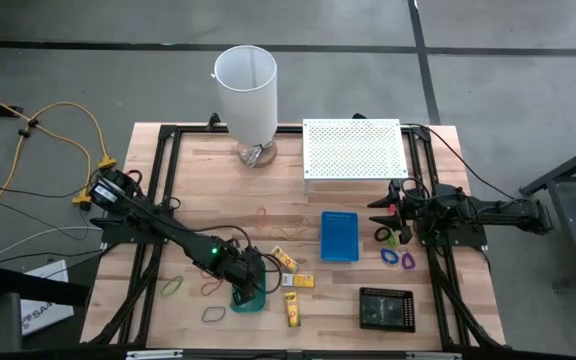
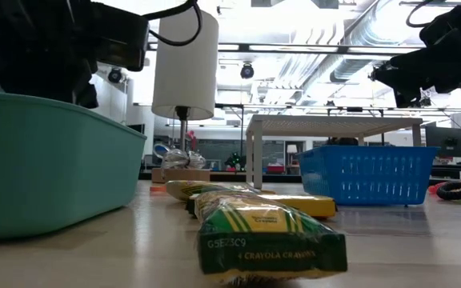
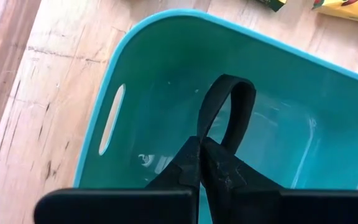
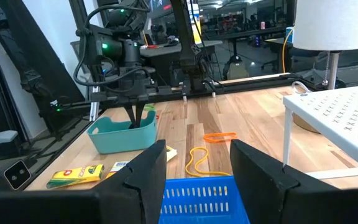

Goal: Pick & Place Office Desk Supplies
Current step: Put the black rubber band into the green bin, then put the blue rubber band into the green bin

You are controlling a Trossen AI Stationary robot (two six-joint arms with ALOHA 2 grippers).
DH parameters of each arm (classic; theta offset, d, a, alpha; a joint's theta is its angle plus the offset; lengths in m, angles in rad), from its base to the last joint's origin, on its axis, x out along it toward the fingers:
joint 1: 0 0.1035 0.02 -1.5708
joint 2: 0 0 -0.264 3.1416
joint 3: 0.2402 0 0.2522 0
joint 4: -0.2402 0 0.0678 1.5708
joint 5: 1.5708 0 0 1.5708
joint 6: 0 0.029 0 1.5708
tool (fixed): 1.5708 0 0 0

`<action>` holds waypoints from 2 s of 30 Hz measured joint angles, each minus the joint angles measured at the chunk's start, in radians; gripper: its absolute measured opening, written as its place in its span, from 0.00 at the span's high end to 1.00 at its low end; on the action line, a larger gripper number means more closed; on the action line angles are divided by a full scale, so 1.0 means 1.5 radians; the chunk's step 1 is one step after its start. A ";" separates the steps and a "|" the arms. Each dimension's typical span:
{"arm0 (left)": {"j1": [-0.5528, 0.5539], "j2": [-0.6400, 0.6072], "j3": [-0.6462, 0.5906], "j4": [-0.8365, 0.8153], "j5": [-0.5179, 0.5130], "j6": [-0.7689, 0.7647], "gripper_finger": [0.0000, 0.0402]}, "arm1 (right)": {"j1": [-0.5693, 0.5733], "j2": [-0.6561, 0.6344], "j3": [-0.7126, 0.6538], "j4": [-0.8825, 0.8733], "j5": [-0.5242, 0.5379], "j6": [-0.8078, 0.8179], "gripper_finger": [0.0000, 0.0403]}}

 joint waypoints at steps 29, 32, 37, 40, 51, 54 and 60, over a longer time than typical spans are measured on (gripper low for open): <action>0.000 0.000 0.000 -0.003 -0.001 0.000 0.80 | 0.000 0.000 0.000 0.000 0.000 0.000 0.59; 0.000 0.000 0.000 -0.003 -0.001 0.000 0.80 | 0.000 0.000 0.000 0.000 0.000 0.000 0.59; 0.000 -0.007 -0.001 -0.003 -0.001 0.003 0.80 | 0.000 0.000 0.000 0.000 0.000 0.000 0.59; 0.000 -0.030 -0.001 -0.003 -0.001 0.010 0.80 | 0.000 0.000 0.000 0.000 0.000 0.000 0.59; 0.000 -0.102 -0.001 -0.029 -0.014 0.035 0.80 | 0.000 0.000 0.000 0.000 0.000 0.000 0.59; 0.000 -0.102 -0.001 -0.039 -0.015 0.035 0.80 | 0.000 0.000 0.000 0.000 0.000 0.000 0.59; -0.018 -0.110 -0.001 -0.066 -0.017 0.029 0.80 | 0.000 0.000 0.000 0.000 0.000 0.000 0.59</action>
